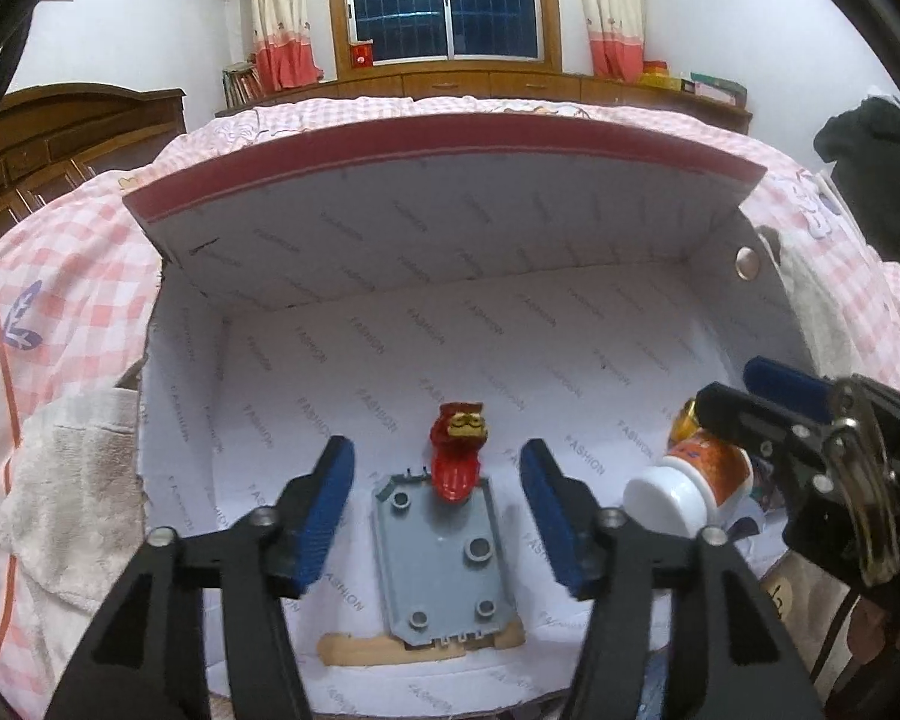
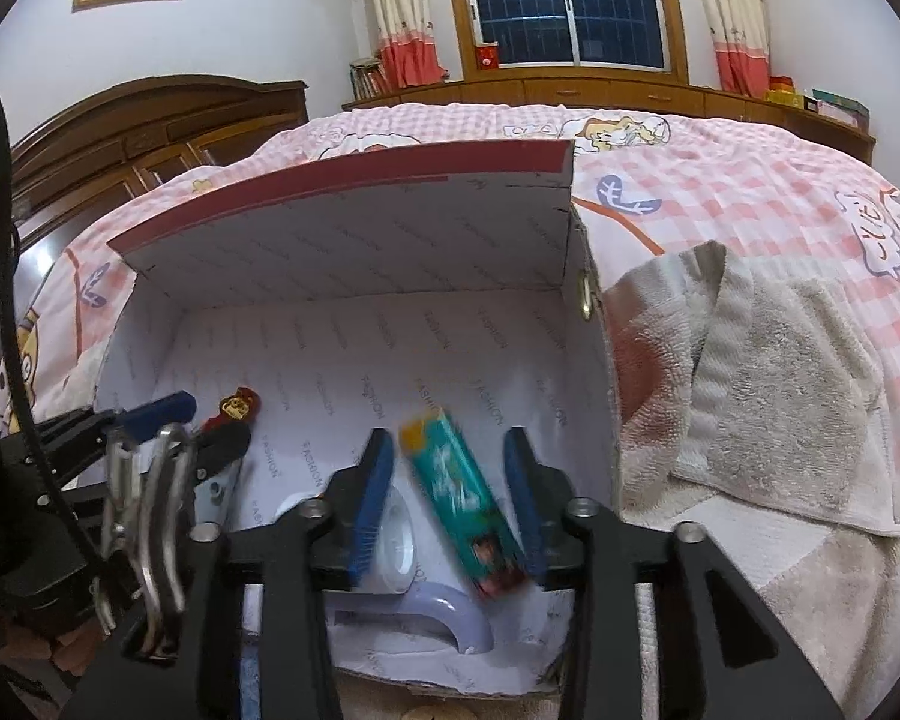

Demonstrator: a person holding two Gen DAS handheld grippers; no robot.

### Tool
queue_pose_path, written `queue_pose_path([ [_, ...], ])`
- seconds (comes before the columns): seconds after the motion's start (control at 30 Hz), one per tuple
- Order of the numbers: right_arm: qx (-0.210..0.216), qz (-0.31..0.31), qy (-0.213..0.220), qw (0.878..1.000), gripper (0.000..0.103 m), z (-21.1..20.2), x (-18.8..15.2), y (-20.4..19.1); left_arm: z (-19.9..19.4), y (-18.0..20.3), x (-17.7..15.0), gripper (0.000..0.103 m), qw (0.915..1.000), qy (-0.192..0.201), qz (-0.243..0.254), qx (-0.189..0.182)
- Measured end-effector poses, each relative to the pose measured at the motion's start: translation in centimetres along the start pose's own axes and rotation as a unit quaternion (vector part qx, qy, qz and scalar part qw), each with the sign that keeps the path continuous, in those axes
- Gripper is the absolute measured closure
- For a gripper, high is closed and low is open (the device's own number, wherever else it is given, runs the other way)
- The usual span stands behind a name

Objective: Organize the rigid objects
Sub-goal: 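Carry the figurine and lighter into the box and open both tools, then withdraw both open tools from the box toward the earbud case and plug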

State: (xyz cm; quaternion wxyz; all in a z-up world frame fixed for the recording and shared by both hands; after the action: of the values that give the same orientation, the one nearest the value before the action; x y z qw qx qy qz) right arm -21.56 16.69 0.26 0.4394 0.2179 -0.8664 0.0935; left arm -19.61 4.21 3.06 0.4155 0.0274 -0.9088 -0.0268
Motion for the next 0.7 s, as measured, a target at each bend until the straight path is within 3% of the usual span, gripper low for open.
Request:
queue_pose_path([
  [0.7,0.018,0.01,-0.002,1.0,0.052,-5.0,-1.5,-1.2,-4.5,-1.9,-2.0,0.035,0.9998,-0.008,-0.019,0.002],
])
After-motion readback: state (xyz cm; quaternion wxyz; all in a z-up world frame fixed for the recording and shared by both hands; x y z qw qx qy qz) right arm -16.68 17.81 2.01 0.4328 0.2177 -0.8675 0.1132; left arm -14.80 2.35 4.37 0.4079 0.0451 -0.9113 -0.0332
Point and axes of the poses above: each gripper's, at about its wrist camera, not at the fingertips, and z roughly the way its jaws point, y to its right, x to its top, the point moved 6 cm from there along z, roughly the way its jaws point, and after that the axes turned 11 degrees about -z, right-handed, at the moved point
